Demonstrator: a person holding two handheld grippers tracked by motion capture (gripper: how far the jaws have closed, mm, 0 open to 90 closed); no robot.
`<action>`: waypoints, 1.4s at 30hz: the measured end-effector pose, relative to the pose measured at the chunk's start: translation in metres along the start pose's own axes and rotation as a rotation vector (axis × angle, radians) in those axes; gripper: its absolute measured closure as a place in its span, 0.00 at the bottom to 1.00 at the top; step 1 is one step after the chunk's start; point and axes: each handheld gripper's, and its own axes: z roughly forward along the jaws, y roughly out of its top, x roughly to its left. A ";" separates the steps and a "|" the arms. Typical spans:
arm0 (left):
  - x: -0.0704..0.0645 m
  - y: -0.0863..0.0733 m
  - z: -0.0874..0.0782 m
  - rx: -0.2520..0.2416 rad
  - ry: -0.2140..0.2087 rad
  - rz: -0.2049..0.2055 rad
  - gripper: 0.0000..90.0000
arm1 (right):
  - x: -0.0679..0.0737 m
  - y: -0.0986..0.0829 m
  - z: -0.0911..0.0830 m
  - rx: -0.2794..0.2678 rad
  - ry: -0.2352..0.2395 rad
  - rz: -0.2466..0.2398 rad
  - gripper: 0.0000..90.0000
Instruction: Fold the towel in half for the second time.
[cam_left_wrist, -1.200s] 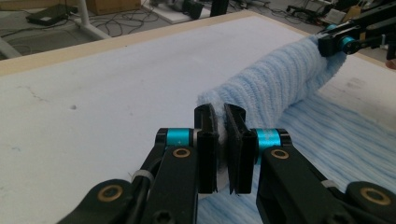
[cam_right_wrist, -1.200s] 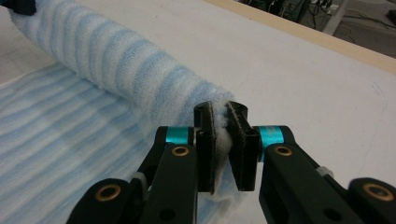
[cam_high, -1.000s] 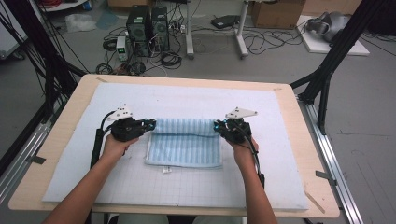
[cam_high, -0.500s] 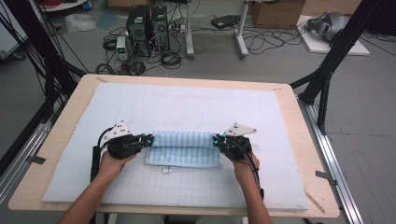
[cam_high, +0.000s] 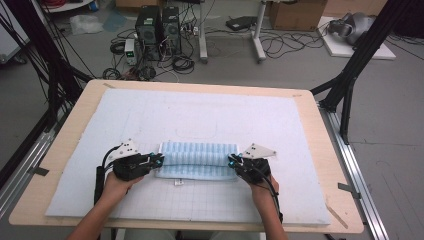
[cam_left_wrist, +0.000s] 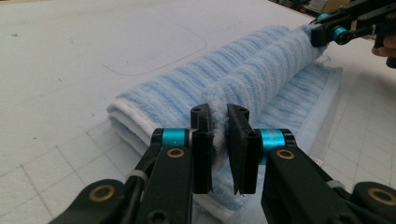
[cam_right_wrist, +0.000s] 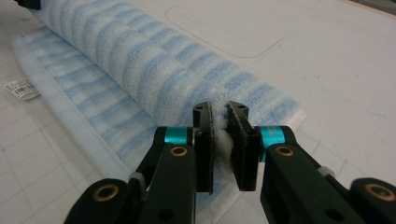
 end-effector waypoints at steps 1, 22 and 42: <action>0.001 0.001 0.000 0.001 0.003 -0.020 0.81 | 0.000 -0.001 0.000 0.005 0.001 0.000 0.89; -0.005 0.002 0.015 0.127 0.080 -0.042 0.70 | 0.007 0.002 0.007 0.053 -0.002 0.031 0.70; 0.016 0.021 0.010 0.108 0.135 -0.078 0.67 | -0.003 0.004 0.002 0.003 0.028 0.029 0.65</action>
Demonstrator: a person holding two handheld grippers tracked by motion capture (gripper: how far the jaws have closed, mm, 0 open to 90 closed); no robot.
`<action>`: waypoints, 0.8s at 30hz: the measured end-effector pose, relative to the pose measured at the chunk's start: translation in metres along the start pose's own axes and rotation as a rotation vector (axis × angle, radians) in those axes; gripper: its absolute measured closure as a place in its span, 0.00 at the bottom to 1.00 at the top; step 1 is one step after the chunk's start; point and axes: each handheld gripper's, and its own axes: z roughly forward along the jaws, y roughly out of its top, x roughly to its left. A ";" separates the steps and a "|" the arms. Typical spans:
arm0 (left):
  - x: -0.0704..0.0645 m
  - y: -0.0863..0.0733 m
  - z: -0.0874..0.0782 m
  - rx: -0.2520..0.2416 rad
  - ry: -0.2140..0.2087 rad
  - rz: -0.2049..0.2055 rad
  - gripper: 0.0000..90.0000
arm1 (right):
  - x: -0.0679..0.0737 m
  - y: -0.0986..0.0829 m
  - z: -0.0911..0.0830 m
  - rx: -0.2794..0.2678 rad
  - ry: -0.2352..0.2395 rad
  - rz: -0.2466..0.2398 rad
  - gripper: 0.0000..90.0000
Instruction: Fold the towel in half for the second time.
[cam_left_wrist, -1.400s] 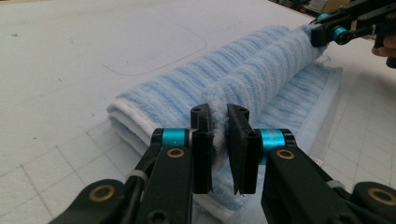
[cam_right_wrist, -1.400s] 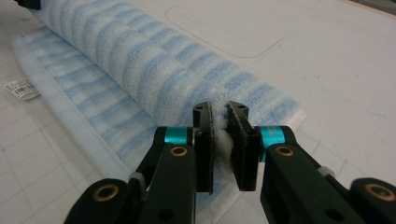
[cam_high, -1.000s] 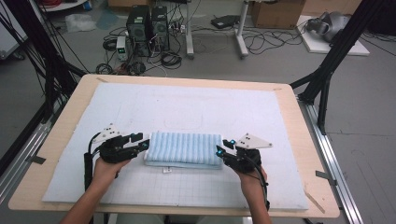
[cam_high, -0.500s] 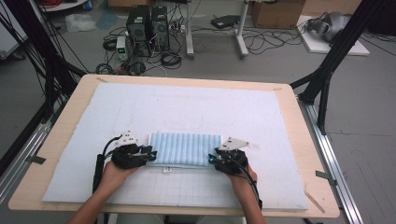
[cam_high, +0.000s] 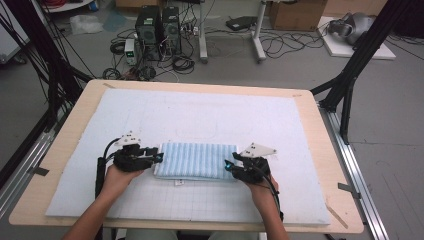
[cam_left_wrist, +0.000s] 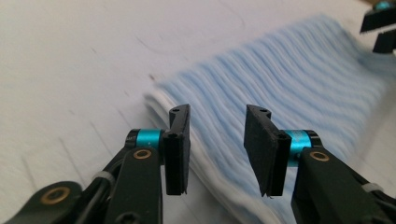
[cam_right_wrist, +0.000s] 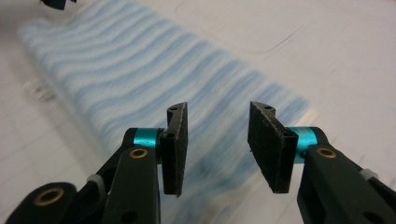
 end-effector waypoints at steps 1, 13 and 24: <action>0.002 0.002 0.002 -0.007 0.009 0.017 0.67 | -0.004 0.002 0.003 0.004 0.000 0.006 0.69; 0.014 0.007 0.035 0.104 0.064 0.033 0.69 | -0.032 0.003 0.035 0.095 -0.052 -0.001 0.68; 0.029 0.007 -0.006 -0.172 -0.013 0.126 0.52 | -0.043 0.005 -0.016 -0.050 -0.109 0.026 0.30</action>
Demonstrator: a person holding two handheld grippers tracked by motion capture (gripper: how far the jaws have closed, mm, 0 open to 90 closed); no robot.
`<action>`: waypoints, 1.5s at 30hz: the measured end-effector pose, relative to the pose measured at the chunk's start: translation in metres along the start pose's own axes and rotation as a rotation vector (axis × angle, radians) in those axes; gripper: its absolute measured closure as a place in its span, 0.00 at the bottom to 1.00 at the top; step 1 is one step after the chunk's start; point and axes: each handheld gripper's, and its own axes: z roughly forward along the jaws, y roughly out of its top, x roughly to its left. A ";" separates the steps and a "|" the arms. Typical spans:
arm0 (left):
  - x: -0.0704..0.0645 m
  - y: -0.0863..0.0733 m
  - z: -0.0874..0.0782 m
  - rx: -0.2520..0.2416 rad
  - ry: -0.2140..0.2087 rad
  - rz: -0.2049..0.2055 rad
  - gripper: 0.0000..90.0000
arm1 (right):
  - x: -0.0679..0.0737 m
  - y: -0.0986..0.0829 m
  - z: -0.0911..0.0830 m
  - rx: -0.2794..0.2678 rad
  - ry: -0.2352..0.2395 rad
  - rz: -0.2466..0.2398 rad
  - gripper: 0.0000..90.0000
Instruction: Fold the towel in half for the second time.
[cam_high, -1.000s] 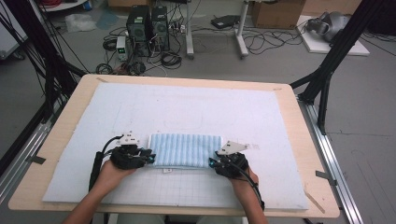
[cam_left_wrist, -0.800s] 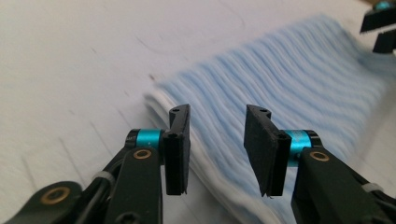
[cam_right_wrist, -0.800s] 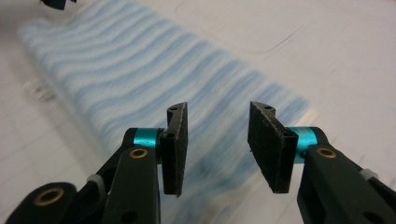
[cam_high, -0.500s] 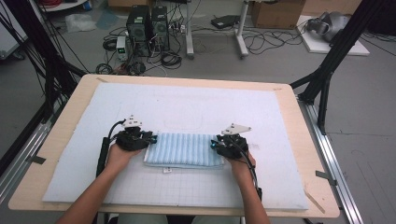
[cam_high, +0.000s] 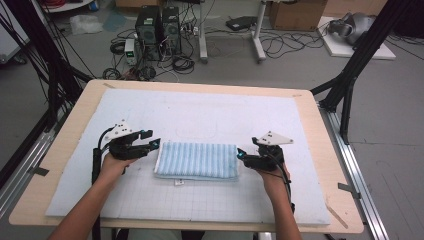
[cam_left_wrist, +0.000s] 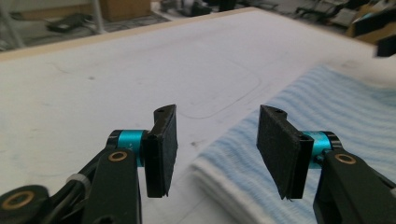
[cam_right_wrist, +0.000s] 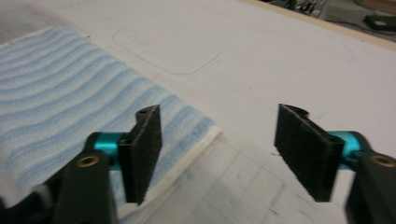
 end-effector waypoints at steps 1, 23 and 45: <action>0.001 -0.002 -0.003 0.004 0.001 -0.016 0.50 | -0.001 -0.001 -0.005 -0.007 -0.015 -0.004 0.27; -0.004 -0.008 -0.042 -0.103 0.064 -0.022 0.21 | -0.010 -0.020 -0.052 -0.073 -0.056 0.010 0.13; 0.001 -0.011 -0.040 -0.085 0.082 -0.012 0.23 | -0.012 -0.024 -0.048 -0.068 -0.078 0.023 0.13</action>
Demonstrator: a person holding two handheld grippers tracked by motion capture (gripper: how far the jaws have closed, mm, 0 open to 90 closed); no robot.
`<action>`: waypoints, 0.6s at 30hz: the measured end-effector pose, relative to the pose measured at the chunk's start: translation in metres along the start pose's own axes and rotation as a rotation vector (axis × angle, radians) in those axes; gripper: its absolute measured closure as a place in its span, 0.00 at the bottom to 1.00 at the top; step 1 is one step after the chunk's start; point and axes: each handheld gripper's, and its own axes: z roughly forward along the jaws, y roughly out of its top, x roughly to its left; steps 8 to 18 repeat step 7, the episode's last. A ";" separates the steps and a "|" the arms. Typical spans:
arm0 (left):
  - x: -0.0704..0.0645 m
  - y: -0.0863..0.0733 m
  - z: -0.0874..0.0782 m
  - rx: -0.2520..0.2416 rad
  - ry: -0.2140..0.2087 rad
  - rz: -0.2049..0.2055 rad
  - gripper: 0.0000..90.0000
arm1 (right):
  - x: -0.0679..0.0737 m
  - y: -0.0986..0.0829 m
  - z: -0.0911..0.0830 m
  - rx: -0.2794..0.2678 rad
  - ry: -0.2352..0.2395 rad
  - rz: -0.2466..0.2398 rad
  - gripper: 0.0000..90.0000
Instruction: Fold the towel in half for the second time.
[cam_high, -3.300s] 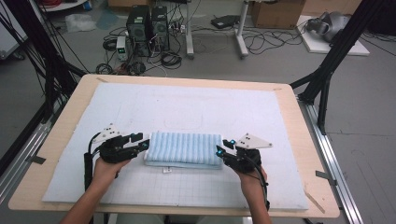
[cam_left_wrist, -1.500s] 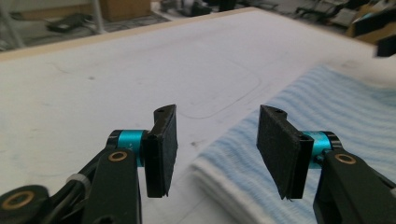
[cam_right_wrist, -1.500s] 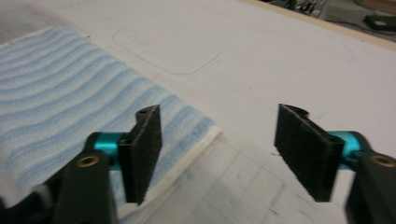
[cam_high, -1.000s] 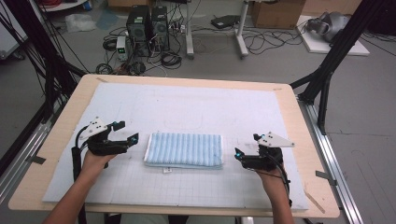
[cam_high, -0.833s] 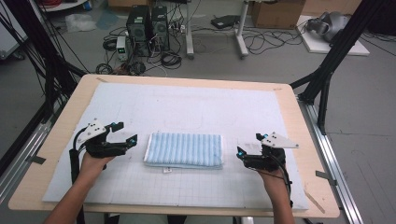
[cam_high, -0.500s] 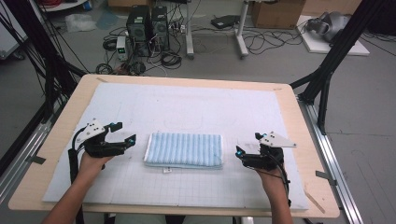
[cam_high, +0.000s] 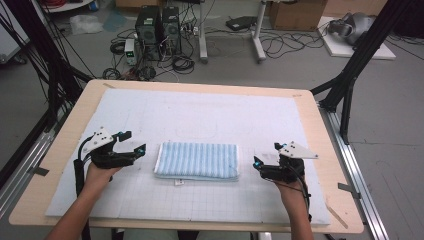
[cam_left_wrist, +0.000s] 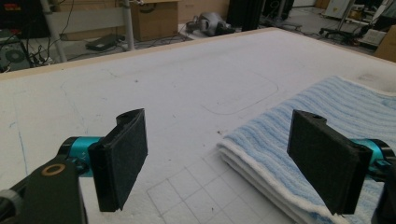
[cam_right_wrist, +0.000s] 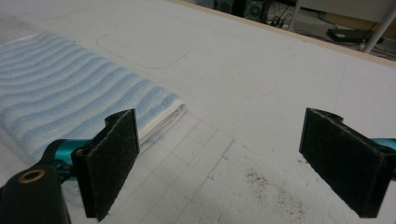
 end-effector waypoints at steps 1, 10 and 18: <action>0.000 0.000 0.000 0.002 0.000 -0.001 0.23 | 0.000 0.000 0.000 0.000 0.001 0.000 0.13; 0.001 -0.001 0.001 0.001 0.000 -0.002 0.23 | -0.002 -0.002 0.001 -0.001 0.002 0.006 0.13; 0.001 -0.001 0.001 0.001 0.000 -0.002 0.23 | -0.002 -0.002 0.001 -0.001 0.002 0.006 0.13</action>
